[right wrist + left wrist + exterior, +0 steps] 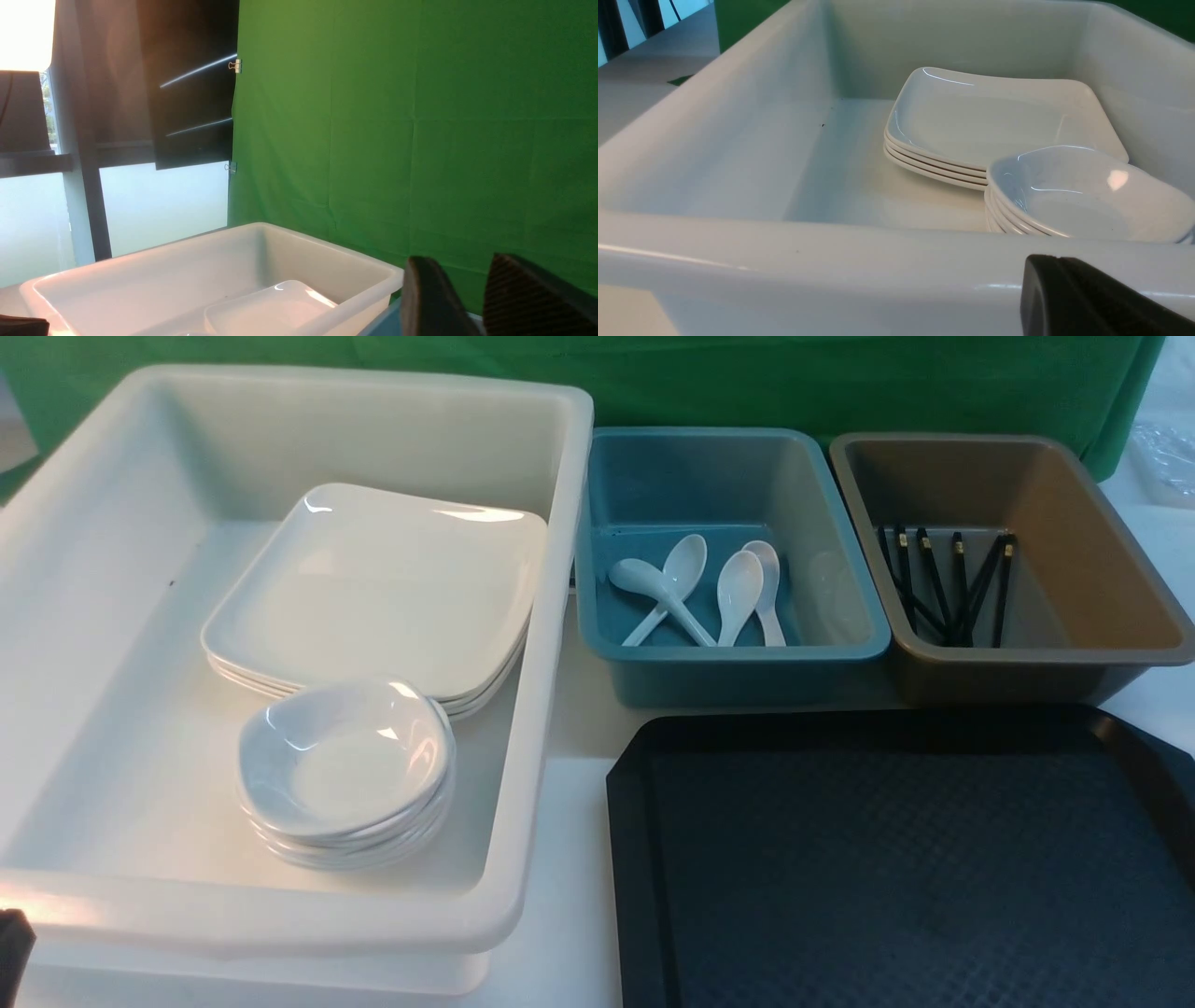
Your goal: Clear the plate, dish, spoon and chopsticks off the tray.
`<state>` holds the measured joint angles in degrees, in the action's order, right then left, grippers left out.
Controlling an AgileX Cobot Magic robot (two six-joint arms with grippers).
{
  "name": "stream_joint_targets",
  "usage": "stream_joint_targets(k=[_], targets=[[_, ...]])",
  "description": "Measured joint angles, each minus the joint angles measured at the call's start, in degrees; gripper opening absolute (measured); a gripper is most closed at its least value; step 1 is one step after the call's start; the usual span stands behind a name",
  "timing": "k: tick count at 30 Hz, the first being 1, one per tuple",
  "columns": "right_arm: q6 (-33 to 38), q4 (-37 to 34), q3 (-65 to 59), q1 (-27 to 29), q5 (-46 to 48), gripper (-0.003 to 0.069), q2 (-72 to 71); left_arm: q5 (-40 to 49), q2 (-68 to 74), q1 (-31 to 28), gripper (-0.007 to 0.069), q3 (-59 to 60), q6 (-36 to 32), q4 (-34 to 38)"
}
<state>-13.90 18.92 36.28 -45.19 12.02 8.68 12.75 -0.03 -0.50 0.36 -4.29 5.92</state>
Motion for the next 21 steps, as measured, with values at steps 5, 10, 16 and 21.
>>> stream_joint_targets(k=[5, 10, 16, 21], targets=[[8.8, -8.4, 0.0, 0.0, 0.0, 0.0235, 0.0, 0.0, 0.0, 0.0, 0.0004, 0.0, 0.0, 0.0], [16.9, -17.2, -0.4, 0.0, -0.2, 0.0235, 0.9, 0.0, 0.0, 0.0, 0.0004, 0.0, 0.0, 0.0], [17.8, -18.9, -2.0, 0.0, -2.4, 0.0235, 2.8, 0.0, 0.0, 0.0, 0.0004, 0.0, 0.0, 0.0], [17.9, -18.9, -8.4, 6.2, -5.3, 0.0235, 2.9, 0.0, 0.0, 0.0, 0.0004, 0.0, 0.0, 0.0]])
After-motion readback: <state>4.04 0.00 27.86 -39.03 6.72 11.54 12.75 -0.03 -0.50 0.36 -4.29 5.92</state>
